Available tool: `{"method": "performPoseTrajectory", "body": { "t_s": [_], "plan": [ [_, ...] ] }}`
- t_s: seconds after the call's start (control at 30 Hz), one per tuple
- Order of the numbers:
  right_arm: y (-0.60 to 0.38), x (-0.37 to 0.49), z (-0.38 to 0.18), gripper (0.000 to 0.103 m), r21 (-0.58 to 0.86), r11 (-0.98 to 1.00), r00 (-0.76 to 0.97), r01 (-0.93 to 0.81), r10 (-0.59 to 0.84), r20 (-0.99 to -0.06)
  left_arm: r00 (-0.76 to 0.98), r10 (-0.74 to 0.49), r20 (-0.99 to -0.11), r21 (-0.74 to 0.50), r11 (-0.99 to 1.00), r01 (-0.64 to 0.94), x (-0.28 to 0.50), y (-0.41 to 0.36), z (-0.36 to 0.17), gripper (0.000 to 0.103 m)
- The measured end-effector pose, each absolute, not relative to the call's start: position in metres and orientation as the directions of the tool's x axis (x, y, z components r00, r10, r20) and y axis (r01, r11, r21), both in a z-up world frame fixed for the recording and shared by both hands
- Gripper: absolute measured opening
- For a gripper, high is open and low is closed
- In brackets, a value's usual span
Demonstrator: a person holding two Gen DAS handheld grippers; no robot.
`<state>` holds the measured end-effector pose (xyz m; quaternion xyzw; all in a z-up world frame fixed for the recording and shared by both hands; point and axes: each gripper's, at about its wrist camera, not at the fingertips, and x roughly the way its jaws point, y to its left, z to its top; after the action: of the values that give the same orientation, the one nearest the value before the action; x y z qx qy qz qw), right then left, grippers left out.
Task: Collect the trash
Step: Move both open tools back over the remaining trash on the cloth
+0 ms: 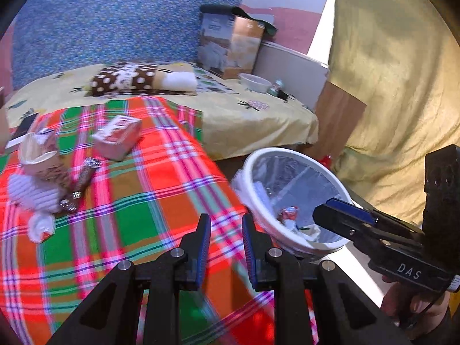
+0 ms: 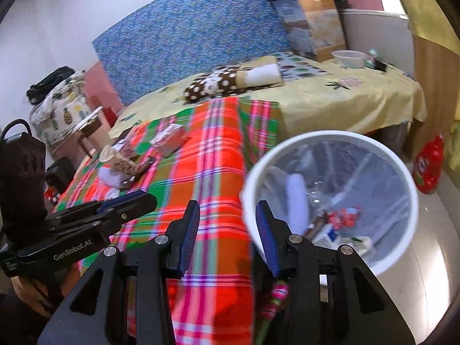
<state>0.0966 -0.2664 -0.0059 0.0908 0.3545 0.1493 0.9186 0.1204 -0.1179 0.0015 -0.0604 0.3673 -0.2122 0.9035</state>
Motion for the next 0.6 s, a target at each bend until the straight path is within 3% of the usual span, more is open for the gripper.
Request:
{"method": "performPoseTrajectory", "body": {
  "t_s": [0.6],
  "plan": [
    [-0.189,0.114,-0.001,0.043,0.260,0.889,0.635,-0.378,0.453,-0.626,0.716,-0.212,-0.665,-0.236,0.969,0.067,0.110,-0.003,-0.008,0.022]
  ]
}}
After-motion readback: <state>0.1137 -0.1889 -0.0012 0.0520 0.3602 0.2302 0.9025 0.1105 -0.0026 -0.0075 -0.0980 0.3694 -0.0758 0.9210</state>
